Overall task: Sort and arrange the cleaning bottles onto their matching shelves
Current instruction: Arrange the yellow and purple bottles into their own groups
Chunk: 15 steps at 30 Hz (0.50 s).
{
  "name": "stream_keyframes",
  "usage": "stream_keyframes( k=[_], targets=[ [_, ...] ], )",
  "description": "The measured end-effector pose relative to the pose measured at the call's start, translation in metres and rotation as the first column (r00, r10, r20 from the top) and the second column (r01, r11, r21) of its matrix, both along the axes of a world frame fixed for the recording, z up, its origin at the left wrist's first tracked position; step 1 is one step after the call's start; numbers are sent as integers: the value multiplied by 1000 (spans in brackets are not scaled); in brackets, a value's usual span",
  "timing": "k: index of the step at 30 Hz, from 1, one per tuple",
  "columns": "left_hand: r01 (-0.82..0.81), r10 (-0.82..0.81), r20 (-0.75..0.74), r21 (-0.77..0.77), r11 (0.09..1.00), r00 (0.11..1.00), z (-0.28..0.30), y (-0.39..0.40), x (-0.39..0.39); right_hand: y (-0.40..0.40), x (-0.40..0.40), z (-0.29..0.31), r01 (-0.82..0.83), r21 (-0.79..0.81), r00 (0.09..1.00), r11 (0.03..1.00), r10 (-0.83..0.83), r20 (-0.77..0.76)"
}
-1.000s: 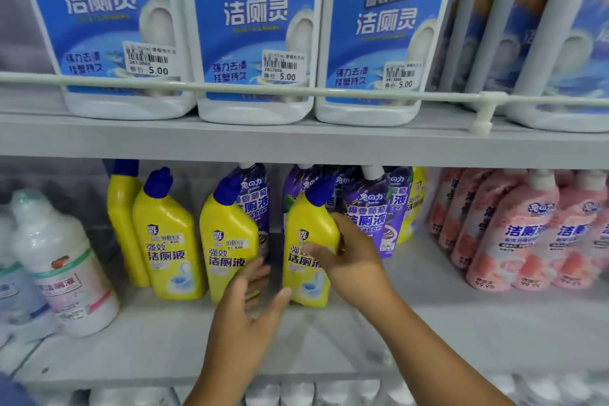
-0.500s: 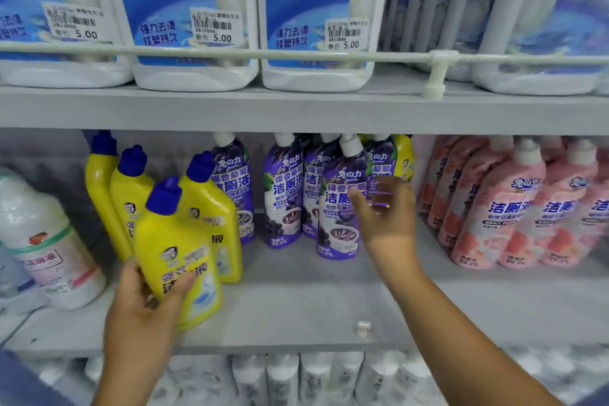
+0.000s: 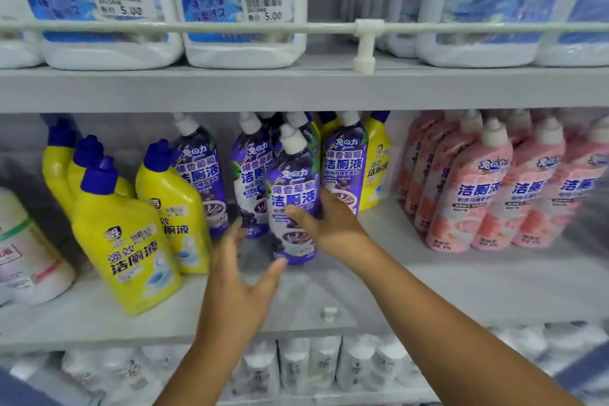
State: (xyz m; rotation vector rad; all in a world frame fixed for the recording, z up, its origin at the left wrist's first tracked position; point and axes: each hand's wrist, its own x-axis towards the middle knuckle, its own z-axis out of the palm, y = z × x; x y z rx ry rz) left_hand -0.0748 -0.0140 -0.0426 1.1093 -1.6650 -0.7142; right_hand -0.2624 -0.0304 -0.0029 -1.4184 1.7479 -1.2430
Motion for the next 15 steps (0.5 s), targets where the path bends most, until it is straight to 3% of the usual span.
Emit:
stream_keyframes(
  k=[2, 5, 10, 12, 15],
  targets=[
    [68, -61, -72, 88, 994, 996, 6, -19, -27, 9, -17, 9, 12, -37, 998, 999, -10, 61],
    [58, -51, -60, 117, 991, 997, 13, -45, -48, 12, -66, 44, 312, -183, 933, 932, -265, 242],
    [46, -35, -81, 130, 990, 996, 21, -51, -65, -40, -140, 83, 436, -165, 868, 885, -462, -182],
    [18, -11, -67, 107, 994, 998, 17, -50, -67, -55, -147, 82, 361, -115, 896, 926, -378, -232],
    [22, -12, -81, 123, 992, 997, 15, -51, -66, -68, -154, 70, 292, -12, 944, 956, -290, -161]
  ],
)
